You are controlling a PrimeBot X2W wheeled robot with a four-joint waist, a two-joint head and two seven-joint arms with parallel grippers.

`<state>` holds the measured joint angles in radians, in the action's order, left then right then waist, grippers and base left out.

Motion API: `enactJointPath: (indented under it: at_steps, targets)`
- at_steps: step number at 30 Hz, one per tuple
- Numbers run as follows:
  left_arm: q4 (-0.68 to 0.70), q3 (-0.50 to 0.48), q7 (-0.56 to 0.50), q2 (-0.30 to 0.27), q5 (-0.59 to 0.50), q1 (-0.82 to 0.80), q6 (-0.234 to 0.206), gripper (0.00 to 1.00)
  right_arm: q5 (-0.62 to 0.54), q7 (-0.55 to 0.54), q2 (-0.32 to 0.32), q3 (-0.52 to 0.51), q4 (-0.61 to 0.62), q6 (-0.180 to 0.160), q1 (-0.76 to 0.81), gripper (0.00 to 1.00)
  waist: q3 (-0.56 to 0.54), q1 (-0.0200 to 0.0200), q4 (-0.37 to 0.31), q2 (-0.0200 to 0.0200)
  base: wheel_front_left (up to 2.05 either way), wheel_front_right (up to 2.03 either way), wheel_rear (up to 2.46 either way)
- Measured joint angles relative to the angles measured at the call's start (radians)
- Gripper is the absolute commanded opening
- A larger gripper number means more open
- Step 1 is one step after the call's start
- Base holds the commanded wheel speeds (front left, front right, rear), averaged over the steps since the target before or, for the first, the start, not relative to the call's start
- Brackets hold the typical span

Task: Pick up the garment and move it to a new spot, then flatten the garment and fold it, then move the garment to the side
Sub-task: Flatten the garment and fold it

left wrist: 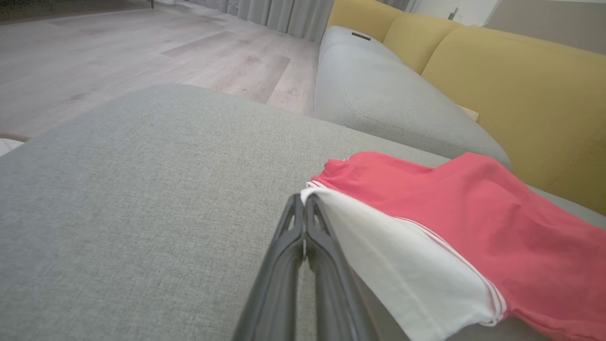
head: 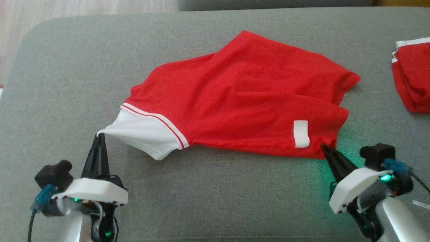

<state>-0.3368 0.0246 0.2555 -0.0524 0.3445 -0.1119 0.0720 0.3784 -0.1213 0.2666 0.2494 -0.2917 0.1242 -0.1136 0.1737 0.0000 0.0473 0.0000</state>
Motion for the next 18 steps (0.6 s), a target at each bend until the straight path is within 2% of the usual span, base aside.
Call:
enactJointPath:
  at_steps: [4, 9, 14, 18]
  targets:
    - [0.023, -0.009, 0.000, 0.000, 0.000, 0.006, 0.012, 0.00, 0.000, 0.025, 0.006, -0.053, 0.053, 0.000, 0.005, 0.00, -0.026, 0.0000, -0.004, 0.0000, 0.00, 0.00, 0.00]
    - [0.139, -0.021, -0.019, -0.005, 0.071, 0.004, 0.035, 0.00, 0.000, 0.028, 0.046, -0.146, 0.209, 0.000, 0.004, 0.00, -0.070, 0.0000, -0.022, 0.0000, 0.00, 0.00, 0.00]
    - [0.321, -0.025, -0.139, -0.039, 0.178, -0.063, 0.044, 0.00, 0.021, -0.024, 0.093, -0.198, 0.356, 0.000, -0.050, 0.00, -0.111, 0.0000, -0.048, 0.0000, 0.00, 0.00, 0.00]
    - [0.420, -0.023, -0.259, -0.057, 0.260, -0.224, 0.048, 0.00, 0.044, -0.069, 0.133, -0.204, 0.386, 0.000, -0.200, 0.00, -0.114, 0.0000, -0.067, 0.0000, 0.00, 0.00, 0.00]
